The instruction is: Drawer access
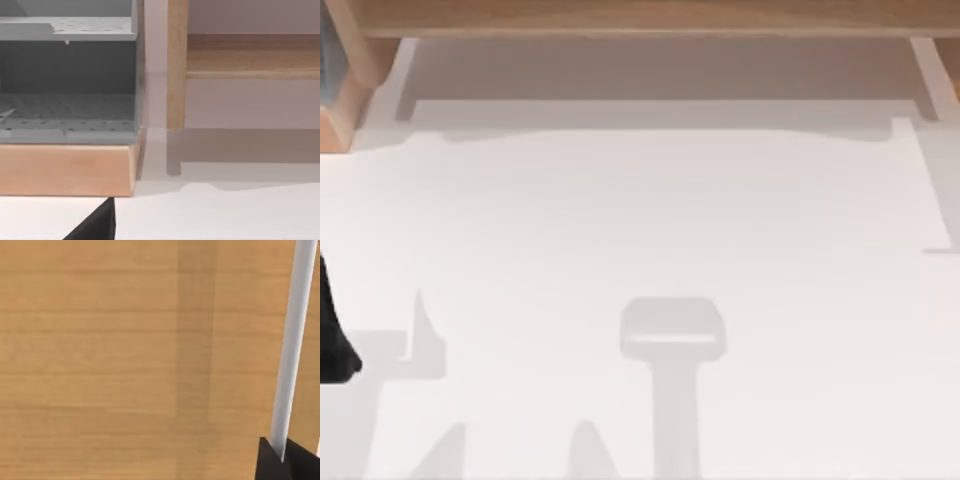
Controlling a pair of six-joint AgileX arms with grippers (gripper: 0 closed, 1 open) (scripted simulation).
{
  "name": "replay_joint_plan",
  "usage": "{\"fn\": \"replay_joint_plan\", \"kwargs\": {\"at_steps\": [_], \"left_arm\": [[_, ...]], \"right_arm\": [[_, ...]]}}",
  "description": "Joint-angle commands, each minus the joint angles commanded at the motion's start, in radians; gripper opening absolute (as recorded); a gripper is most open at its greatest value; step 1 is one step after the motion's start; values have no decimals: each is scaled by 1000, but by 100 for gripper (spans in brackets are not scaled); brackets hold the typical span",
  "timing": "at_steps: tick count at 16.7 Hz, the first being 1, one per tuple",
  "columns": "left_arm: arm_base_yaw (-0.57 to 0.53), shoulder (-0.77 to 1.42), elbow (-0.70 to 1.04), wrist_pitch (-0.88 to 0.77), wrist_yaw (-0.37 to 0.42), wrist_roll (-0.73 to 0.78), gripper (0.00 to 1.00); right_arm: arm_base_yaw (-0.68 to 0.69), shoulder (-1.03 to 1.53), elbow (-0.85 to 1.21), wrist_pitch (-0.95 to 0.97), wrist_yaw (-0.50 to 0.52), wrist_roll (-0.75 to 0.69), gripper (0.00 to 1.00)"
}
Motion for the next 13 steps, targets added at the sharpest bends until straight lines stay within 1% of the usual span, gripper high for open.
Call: {"fn": "replay_joint_plan", "kwargs": {"at_steps": [3, 13], "left_arm": [[0, 0, 0, 0, 0, 0, 100], [0, 0, 0, 0, 0, 0, 100]], "right_arm": [[0, 0, 0, 0, 0, 0, 0], [0, 0, 0, 0, 0, 0, 75]]}}
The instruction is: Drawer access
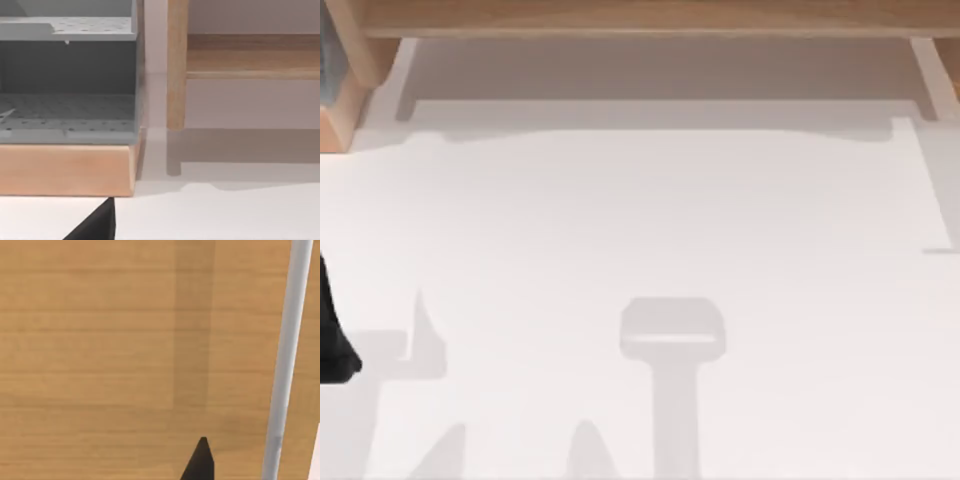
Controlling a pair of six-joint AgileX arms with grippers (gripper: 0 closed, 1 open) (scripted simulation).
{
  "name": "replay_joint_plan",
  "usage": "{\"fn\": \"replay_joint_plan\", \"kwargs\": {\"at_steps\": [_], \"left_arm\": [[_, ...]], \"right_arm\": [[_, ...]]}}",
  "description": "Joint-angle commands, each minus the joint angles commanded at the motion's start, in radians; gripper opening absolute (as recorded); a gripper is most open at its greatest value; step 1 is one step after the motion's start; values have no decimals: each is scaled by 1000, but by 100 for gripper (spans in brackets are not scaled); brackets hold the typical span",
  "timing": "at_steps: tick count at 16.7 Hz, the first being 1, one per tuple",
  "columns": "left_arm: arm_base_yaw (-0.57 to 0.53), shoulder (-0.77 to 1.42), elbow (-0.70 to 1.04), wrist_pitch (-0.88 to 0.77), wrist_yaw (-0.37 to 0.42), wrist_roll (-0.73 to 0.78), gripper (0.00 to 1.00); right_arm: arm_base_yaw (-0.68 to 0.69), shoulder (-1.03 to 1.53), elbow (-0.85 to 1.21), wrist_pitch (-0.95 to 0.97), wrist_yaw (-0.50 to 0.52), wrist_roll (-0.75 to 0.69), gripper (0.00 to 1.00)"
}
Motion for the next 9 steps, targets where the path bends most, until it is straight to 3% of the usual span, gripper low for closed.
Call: {"fn": "replay_joint_plan", "kwargs": {"at_steps": [3, 9], "left_arm": [[0, 0, 0, 0, 0, 0, 100], [0, 0, 0, 0, 0, 0, 100]], "right_arm": [[0, 0, 0, 0, 0, 0, 98], [0, 0, 0, 0, 0, 0, 100]]}}
